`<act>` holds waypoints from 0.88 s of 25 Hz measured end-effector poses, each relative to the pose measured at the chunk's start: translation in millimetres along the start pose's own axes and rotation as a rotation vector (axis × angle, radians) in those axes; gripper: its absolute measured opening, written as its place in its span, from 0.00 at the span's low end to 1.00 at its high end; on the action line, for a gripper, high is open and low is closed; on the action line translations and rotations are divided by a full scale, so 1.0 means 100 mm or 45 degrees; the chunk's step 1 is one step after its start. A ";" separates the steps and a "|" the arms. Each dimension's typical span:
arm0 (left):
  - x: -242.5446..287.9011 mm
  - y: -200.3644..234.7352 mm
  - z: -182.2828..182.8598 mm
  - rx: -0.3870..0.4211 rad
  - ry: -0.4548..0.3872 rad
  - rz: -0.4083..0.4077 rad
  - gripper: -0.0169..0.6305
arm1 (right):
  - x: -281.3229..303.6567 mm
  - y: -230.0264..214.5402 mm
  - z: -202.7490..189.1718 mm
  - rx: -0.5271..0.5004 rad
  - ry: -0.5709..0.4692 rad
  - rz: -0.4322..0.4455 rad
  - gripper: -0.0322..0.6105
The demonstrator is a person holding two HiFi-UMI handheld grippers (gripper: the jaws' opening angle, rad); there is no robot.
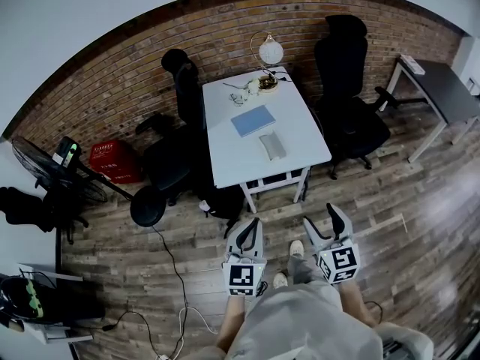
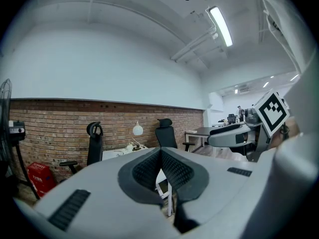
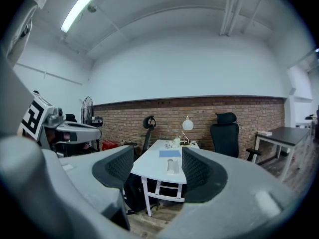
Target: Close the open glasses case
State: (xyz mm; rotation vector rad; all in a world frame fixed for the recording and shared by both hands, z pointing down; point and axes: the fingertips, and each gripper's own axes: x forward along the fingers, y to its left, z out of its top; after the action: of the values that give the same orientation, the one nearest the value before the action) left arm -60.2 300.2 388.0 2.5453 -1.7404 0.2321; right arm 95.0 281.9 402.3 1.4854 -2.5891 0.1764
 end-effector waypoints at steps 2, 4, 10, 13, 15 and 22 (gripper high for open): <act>0.02 0.01 0.01 0.001 -0.004 0.000 0.03 | 0.02 -0.01 0.01 0.001 -0.003 0.001 0.52; 0.04 0.02 0.02 0.004 -0.006 0.002 0.03 | 0.05 -0.02 0.01 0.001 -0.005 0.002 0.52; 0.15 0.08 0.04 0.018 -0.020 0.005 0.03 | 0.19 -0.05 0.05 -0.018 -0.019 0.024 0.52; 0.22 0.11 0.06 0.021 -0.026 0.005 0.03 | 0.27 -0.08 0.05 -0.013 -0.016 0.025 0.52; 0.28 0.13 0.05 0.016 -0.009 0.012 0.03 | 0.32 -0.12 0.04 -0.004 -0.011 0.022 0.52; 0.57 0.23 0.03 0.010 0.005 0.020 0.03 | 0.60 -0.28 0.03 0.009 0.005 0.025 0.52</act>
State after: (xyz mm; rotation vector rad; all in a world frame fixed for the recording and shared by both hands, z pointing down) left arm -61.0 238.5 393.0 2.5354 -1.7627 0.2445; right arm 89.1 216.6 411.1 1.4607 -2.6038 0.1908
